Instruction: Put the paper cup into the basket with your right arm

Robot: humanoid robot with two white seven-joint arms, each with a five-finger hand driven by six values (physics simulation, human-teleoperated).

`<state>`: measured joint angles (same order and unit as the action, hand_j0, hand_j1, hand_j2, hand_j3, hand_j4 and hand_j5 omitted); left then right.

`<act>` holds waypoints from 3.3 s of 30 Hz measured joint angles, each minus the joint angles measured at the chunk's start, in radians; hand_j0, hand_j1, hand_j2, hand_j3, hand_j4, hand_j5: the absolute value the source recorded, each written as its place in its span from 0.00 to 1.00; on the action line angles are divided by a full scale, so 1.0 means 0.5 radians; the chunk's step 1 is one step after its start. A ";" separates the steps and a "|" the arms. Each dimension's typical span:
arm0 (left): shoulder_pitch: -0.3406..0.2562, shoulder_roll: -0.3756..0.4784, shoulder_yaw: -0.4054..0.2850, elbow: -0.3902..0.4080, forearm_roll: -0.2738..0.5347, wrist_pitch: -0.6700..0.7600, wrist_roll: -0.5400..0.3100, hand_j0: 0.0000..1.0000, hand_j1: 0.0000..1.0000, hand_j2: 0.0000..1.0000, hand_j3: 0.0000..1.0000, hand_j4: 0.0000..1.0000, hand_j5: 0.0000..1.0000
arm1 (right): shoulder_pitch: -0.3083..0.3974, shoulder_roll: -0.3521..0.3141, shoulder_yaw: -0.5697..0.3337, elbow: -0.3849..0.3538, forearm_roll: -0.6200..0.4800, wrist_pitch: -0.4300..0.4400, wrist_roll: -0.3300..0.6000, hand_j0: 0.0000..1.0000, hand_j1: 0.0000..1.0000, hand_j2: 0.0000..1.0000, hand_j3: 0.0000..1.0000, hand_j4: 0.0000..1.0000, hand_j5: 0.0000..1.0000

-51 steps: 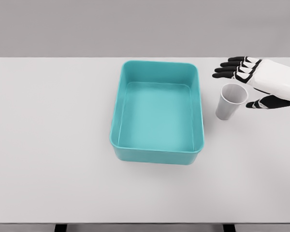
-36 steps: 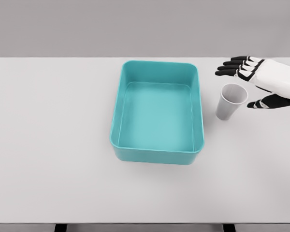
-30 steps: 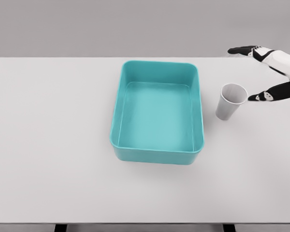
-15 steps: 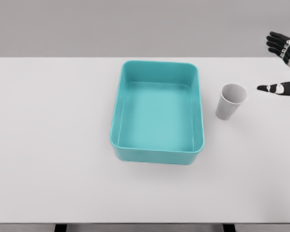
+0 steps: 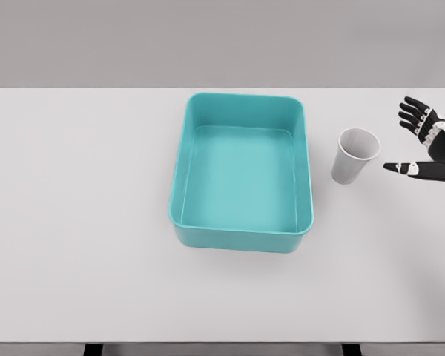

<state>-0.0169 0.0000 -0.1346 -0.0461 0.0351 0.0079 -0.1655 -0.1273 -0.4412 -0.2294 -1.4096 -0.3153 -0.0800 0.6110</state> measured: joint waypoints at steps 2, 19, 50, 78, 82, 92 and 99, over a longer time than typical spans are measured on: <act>-0.003 0.000 0.001 0.000 0.000 0.000 0.000 1.00 1.00 1.00 1.00 1.00 1.00 | 0.000 0.005 0.029 0.054 -0.001 -0.007 0.000 1.00 1.00 1.00 1.00 1.00 1.00; 0.000 0.000 0.000 0.000 0.000 0.000 0.000 1.00 1.00 1.00 1.00 1.00 1.00 | -0.046 0.171 0.130 0.293 -0.008 -0.016 0.000 1.00 1.00 1.00 1.00 1.00 1.00; 0.000 0.000 0.000 0.000 0.000 0.000 0.000 1.00 1.00 1.00 1.00 1.00 1.00 | -0.175 0.332 0.194 0.488 0.007 -0.037 0.000 1.00 1.00 1.00 1.00 1.00 1.00; 0.000 0.000 0.000 0.000 0.000 0.000 0.000 1.00 1.00 1.00 1.00 1.00 1.00 | -0.190 0.335 0.227 0.481 0.009 -0.055 0.000 0.58 0.58 0.58 0.58 0.58 0.58; 0.000 0.000 0.000 0.000 0.000 0.000 0.000 1.00 1.00 1.00 1.00 1.00 1.00 | -0.202 0.333 0.226 0.468 0.006 -0.055 -0.001 0.58 0.58 0.58 0.58 0.58 0.58; 0.000 0.000 0.000 0.000 0.000 0.000 0.000 1.00 1.00 1.00 1.00 1.00 1.00 | -0.184 0.318 0.221 0.255 0.007 -0.054 -0.001 0.59 0.59 0.59 0.59 0.59 0.59; 0.000 0.000 0.000 0.000 0.000 0.000 0.000 1.00 1.00 1.00 1.00 1.00 1.00 | -0.172 0.306 0.220 0.074 0.010 -0.046 -0.001 0.61 0.61 0.61 0.61 0.61 0.61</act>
<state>-0.0169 0.0000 -0.1347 -0.0461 0.0351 0.0078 -0.1654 -0.2132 -0.2882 -0.1193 -1.3725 -0.3102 -0.1030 0.6107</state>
